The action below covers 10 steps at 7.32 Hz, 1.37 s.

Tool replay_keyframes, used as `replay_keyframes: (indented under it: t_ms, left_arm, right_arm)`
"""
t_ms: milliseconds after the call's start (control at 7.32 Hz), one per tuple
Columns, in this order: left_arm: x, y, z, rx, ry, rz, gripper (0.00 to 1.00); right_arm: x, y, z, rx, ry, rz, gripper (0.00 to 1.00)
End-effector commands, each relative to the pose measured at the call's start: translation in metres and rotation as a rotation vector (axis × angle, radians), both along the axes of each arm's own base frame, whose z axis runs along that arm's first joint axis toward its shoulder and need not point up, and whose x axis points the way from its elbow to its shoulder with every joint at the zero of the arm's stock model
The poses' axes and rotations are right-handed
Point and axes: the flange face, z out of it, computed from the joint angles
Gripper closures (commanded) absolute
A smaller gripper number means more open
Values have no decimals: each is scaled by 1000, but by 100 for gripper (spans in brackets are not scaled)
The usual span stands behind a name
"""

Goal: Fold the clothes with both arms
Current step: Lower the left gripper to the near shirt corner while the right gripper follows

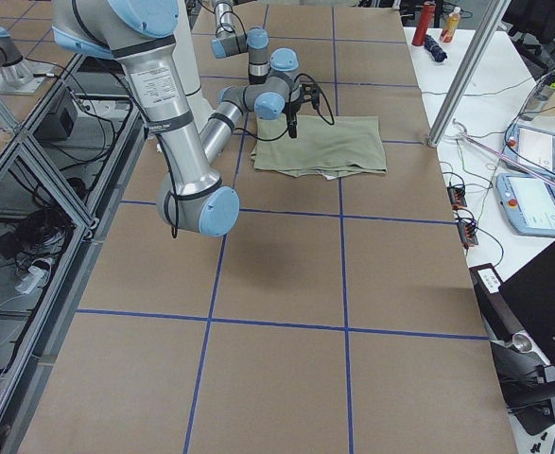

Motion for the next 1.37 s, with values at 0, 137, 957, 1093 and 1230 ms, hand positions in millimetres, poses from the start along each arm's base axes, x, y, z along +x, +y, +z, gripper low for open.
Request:
replay_keyframes:
  t_ms: [0,137,957,1093,1230]
  left_arm:
    - [2,-1,6,-2,-12,2,37]
    - [4,0,4,-4,-11,2,37]
    - [-13,4,-16,10,36,2,100]
    - [-22,6,-25,15,54,3,100]
    - [-21,7,-30,17,48,10,100]
  right_arm:
    - [1,0,1,0,0,0,0]
    - [1,0,0,1,-1,0,0]
    - [-12,19,17,-75,18,17,0]
    - [-27,38,22,-161,21,53,0]
    - [-45,65,25,-243,24,106,0]
